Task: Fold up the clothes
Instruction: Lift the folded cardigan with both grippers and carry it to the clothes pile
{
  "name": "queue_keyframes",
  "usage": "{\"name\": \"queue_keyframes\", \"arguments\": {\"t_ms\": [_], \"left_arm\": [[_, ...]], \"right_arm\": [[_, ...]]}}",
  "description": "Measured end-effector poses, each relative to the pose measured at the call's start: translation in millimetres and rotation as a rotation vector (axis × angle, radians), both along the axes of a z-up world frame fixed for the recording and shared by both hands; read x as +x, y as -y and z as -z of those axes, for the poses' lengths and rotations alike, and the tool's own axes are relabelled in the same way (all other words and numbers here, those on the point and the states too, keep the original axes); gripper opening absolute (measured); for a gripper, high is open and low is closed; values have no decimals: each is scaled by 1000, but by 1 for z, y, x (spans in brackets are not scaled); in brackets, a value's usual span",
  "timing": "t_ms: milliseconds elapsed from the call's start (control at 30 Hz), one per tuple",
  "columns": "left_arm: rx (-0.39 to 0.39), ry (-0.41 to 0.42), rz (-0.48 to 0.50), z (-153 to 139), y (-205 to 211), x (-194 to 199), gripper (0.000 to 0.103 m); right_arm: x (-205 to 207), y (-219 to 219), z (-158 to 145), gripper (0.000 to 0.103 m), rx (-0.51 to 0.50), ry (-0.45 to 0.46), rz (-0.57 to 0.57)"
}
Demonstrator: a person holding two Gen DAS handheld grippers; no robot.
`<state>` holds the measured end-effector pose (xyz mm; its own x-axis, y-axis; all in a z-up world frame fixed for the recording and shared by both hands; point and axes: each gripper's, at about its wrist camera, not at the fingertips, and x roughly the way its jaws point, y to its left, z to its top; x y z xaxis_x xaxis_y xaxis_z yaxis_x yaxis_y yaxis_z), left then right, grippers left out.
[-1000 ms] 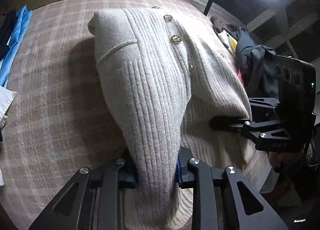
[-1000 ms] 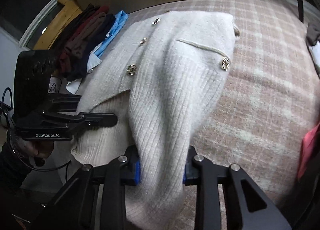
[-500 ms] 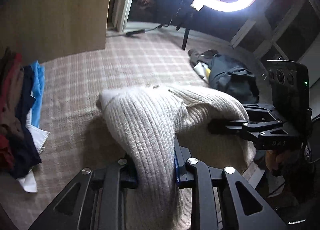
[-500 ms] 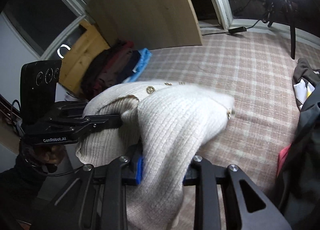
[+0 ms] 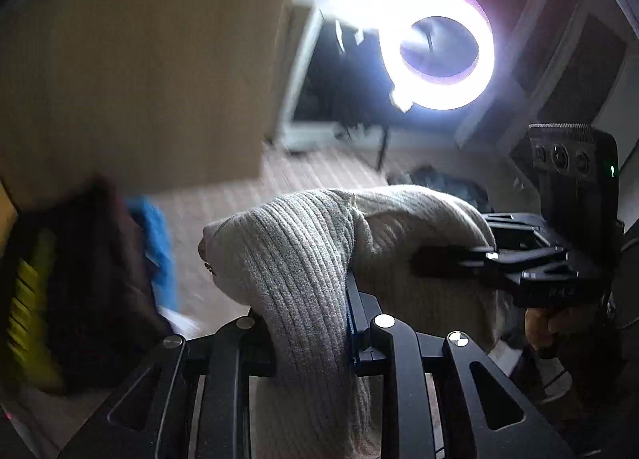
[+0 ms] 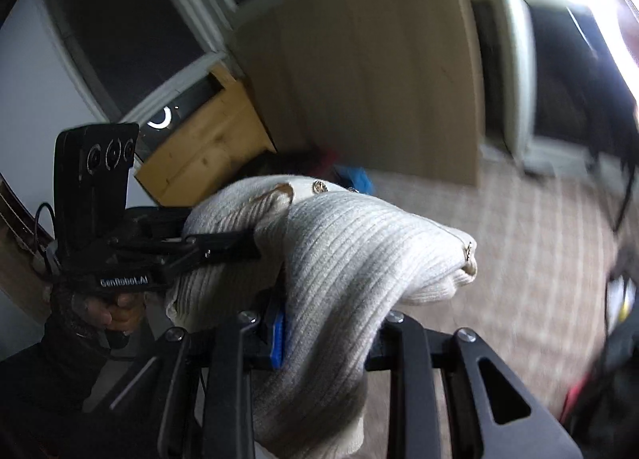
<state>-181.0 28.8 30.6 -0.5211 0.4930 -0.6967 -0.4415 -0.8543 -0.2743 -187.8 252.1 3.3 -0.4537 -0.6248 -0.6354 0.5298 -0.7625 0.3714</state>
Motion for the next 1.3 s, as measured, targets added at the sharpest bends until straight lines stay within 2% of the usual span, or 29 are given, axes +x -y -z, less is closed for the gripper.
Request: {"name": "queue_keyframes", "arguments": {"t_ms": [167,233,300,367,433,533,600,667,700,833,933,1033,1067,1100,1200,1233,1300], "left_arm": [[-22,-127,-53,-63,92,-26,22],[-49,-154,-72,-78,125,-39,22],[-47,-145,-82,-80,156,-51,22],[-45,-95,-94,-58,186,-60,22],[-35,7,-104,-8,214,-63,22],[-76,210,-122,91,241,-66,22],[-56,260,-125,123,252,-63,22],[-32,303,-128,151,263,-60,23],[-28,301,-125,153,265,-59,26],[-39,274,-112,146,267,-57,35],[-65,243,-116,135,269,-51,35],[-46,184,-143,111,281,-35,33],[-40,159,-154,102,284,-30,33],[-33,134,-156,92,286,-30,33],[-19,60,-160,63,289,-36,37],[-21,38,-165,54,289,-41,42],[-45,19,-192,49,289,-64,44]], "right_arm": [[-36,95,-65,25,-2,-137,-23],[-53,134,-81,25,-2,-169,-38],[-71,170,-85,25,-8,-167,-51],[-87,198,-73,25,-16,-130,-55],[-97,219,-28,25,-19,-33,-50],[-96,246,67,25,63,161,-68],[-94,259,121,26,99,270,-73],[-87,263,141,27,71,290,-77],[-84,265,141,29,75,283,-82],[-84,271,130,36,139,279,-105],[-80,263,116,38,169,308,-117],[-72,239,91,43,121,291,-104],[-72,230,81,49,94,280,-93],[-77,222,71,52,76,257,-72],[-100,212,49,52,72,182,16],[-113,212,46,52,68,169,39],[-139,220,44,52,71,150,77]]}}
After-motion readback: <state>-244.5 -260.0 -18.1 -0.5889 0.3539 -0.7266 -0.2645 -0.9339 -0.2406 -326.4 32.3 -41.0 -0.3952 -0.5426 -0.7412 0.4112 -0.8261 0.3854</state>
